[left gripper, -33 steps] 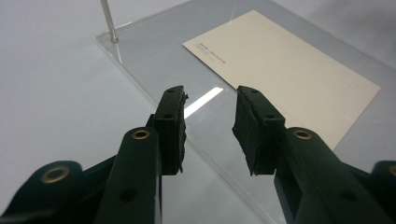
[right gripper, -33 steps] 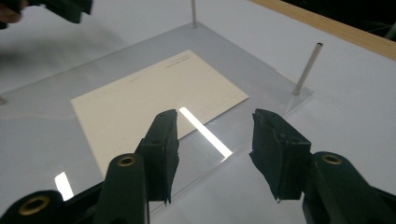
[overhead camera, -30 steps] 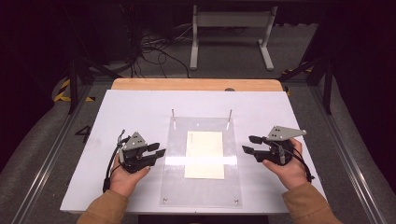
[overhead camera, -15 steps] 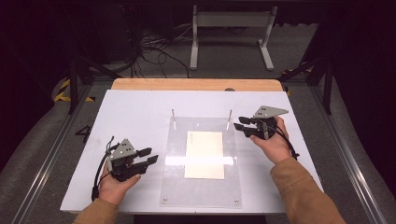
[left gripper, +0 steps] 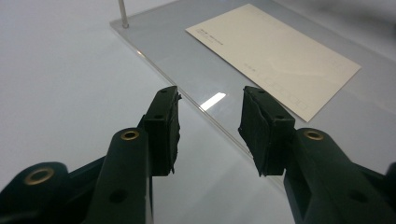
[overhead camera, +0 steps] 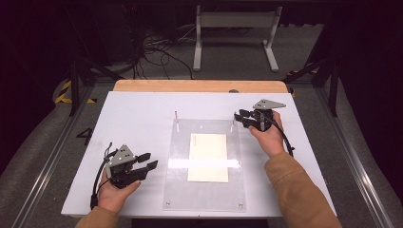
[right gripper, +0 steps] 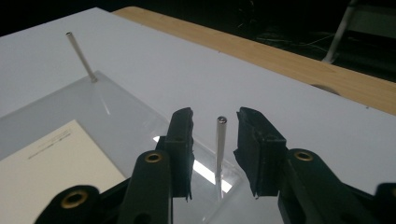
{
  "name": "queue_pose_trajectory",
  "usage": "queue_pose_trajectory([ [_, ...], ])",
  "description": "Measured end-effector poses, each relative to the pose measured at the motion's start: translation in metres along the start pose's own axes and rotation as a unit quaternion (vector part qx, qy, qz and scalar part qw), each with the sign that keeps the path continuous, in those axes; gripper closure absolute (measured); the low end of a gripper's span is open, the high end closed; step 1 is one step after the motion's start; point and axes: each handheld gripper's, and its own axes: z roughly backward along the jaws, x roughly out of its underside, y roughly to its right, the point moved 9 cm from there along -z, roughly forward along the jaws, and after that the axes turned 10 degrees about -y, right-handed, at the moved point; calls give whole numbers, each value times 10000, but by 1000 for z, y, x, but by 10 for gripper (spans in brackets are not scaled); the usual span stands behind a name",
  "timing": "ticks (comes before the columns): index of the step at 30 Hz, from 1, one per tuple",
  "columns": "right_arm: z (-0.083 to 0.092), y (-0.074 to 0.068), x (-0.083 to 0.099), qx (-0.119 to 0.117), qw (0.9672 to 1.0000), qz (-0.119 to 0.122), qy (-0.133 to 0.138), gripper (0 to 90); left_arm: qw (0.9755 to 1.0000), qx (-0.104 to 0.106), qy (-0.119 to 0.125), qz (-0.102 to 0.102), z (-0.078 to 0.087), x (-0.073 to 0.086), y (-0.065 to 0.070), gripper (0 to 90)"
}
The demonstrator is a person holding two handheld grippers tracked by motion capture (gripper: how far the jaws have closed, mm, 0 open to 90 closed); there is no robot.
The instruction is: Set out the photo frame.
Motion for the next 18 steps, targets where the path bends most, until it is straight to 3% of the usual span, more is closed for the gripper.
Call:
queue_pose_trajectory([
  [3,-6,3,1,36,9999,-86,43,663,10000,20,-10,-25,0,1,2,571],
  [6,-17,4,9,151,9997,63,-178,701,10000,-9,-19,-41,-1,1,0,572],
  [12,-23,2,10,223,9993,220,-219,765,10000,16,-56,4,-5,0,2,571],
  [18,-35,4,19,262,9982,337,-414,835,9999,5,-79,-77,-8,-2,3,571],
])
